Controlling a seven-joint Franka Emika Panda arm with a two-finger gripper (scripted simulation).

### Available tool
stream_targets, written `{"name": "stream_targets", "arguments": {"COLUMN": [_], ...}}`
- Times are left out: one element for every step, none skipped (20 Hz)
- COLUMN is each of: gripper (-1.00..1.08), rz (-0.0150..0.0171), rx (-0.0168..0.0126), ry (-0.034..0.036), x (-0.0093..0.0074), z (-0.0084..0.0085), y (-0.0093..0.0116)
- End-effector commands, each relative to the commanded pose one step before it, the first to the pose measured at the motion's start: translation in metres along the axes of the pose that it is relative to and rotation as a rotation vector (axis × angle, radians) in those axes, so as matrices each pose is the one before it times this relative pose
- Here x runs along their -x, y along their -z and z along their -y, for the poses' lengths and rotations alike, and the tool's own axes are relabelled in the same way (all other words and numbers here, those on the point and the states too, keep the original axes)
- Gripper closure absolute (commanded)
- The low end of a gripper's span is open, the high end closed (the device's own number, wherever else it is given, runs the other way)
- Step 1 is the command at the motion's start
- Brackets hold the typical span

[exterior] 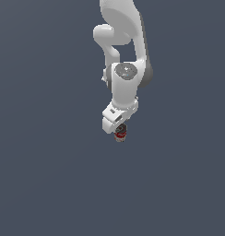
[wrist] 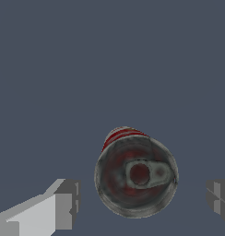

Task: Pick up the object and move it to a goal position.

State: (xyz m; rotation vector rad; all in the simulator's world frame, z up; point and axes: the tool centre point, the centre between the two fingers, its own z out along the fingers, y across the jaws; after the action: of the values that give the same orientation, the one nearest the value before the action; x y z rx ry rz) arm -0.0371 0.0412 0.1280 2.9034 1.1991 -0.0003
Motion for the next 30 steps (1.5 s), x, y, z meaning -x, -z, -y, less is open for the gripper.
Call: {"name": "stream_targets", "arguments": {"gripper": [-0.92, -0.92, -0.92, -0.92, -0.92, -0.92, -0.92, -0.92, -0.92, -0.92, -0.92, -0.92, -0.92, -0.92, -0.92, -0.92, -0.92, -0.92, -0.92, -0.92, -0.92, 1.08, 1.08, 1.08, 1.08, 1.08, 1.08, 1.08, 1.08, 1.08], "rz": [-0.00031, -0.00001, 0.00019, 0.00000, 0.00000, 0.00000, -0.00004, -0.00004, -0.00004, -0.00005, -0.00005, -0.00005, -0.00007, -0.00004, 0.00000, 0.00000, 0.00000, 0.00000, 0.00000, 0.00000, 0.00023, 0.00000, 0.00000, 0.00000, 0.00000, 0.00000, 0.00000, 0.00000, 0.00000, 0.00000], "rx": [-0.00017, -0.00002, -0.00001, 0.00000, 0.00000, 0.00000, -0.00003, -0.00004, -0.00004, -0.00005, -0.00005, -0.00005, -0.00007, -0.00003, 0.00000, 0.00003, 0.00000, 0.00000, 0.00000, 0.00000, 0.00036, 0.00000, 0.00000, 0.00000, 0.00000, 0.00000, 0.00000, 0.00000, 0.00000, 0.00000], "ry": [0.01194, 0.00069, -0.00470, 0.00000, 0.00000, 0.00000, 0.00049, 0.00049, 0.00048, 0.00048, 0.00048, 0.00048, 0.00068, 0.00049, 0.00000, 0.00069, 0.00000, 0.00000, 0.00000, 0.00000, 0.00025, 0.00000, 0.00000, 0.00000, 0.00000, 0.00000, 0.00000, 0.00000, 0.00000, 0.00000], "x": [0.00004, 0.00003, -0.00004, 0.00002, 0.00006, 0.00010, -0.00004, 0.00001, 0.00005, 0.00010, 0.00015, 0.00018, 0.00006, 0.00006, 0.00016, -0.00019, -0.00001, -0.00009, -0.00013, -0.00011, -0.00016, 0.00000, 0.00000, 0.00000, 0.00000, 0.00000, 0.00000, 0.00000, 0.00000, 0.00000], "z": [0.00082, 0.00003, -0.00025, -0.00001, -0.00002, -0.00003, 0.00017, 0.00017, 0.00016, 0.00016, 0.00016, 0.00015, 0.00022, 0.00011, -0.00013, 0.00013, -0.00021, -0.00023, -0.00022, -0.00017, 0.00007, 0.00000, 0.00000, 0.00000, 0.00000, 0.00000, 0.00000, 0.00000, 0.00000, 0.00000], "y": [-0.00053, -0.00004, 0.00017, -0.00033, -0.00100, -0.00166, -0.00233, -0.00300, -0.00367, -0.00434, -0.00498, -0.00550, -0.00510, -0.00448, -0.00386, -0.00322, -0.00260, -0.00194, -0.00130, -0.00073, -0.00019, 0.00000, 0.00000, 0.00000, 0.00000, 0.00000, 0.00000, 0.00000, 0.00000, 0.00000]}}
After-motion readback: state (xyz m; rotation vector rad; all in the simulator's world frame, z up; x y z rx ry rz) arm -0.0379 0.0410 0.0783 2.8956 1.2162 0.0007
